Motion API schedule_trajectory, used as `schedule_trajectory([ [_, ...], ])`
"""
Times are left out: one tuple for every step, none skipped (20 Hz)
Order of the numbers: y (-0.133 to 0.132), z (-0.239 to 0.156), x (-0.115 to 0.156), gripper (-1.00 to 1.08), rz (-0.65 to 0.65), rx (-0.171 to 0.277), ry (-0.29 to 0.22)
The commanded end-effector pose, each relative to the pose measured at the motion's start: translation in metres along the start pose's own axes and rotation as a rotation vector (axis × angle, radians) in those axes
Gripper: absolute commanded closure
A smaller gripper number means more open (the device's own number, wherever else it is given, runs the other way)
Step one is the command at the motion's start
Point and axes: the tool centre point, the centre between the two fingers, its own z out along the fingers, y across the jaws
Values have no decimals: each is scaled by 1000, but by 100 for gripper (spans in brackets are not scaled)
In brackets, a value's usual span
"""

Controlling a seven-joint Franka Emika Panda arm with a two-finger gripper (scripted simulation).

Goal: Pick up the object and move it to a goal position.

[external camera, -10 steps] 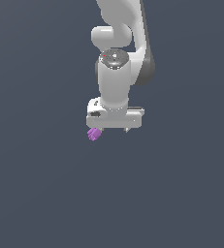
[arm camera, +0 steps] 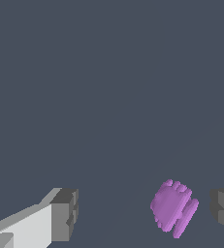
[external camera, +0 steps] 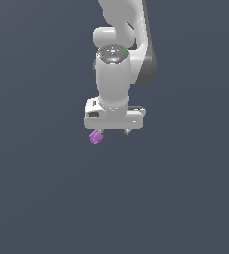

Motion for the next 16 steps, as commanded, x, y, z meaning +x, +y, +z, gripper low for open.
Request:
schedule_trajectory([
  [1, -3, 1, -92, -7, 0, 2],
  [1, -3, 1, -92, -7, 0, 2],
  [1, -2, 1, -92, -6, 0, 2],
  [1, -1, 0, -92, -3, 0, 1],
  [2, 0, 0, -92, 3, 0, 1],
  [3, 2, -2, -92, 11, 0, 0],
  [5, 4, -3, -92, 21, 0, 0],
  [7, 7, -5, -92, 32, 0, -1],
  [10, 10, -7, -92, 46, 0, -2],
  [13, 13, -9, -92, 62, 1, -3],
  [16, 17, -12, -92, 80, 1, -4],
  [19, 22, -15, -92, 101, 1, -6],
  [23, 27, -19, -92, 123, 1, -7],
  [27, 32, -23, -92, 148, 0, -9],
  [32, 38, -28, -92, 175, 0, -11],
  [37, 44, -33, -92, 204, 0, -12],
])
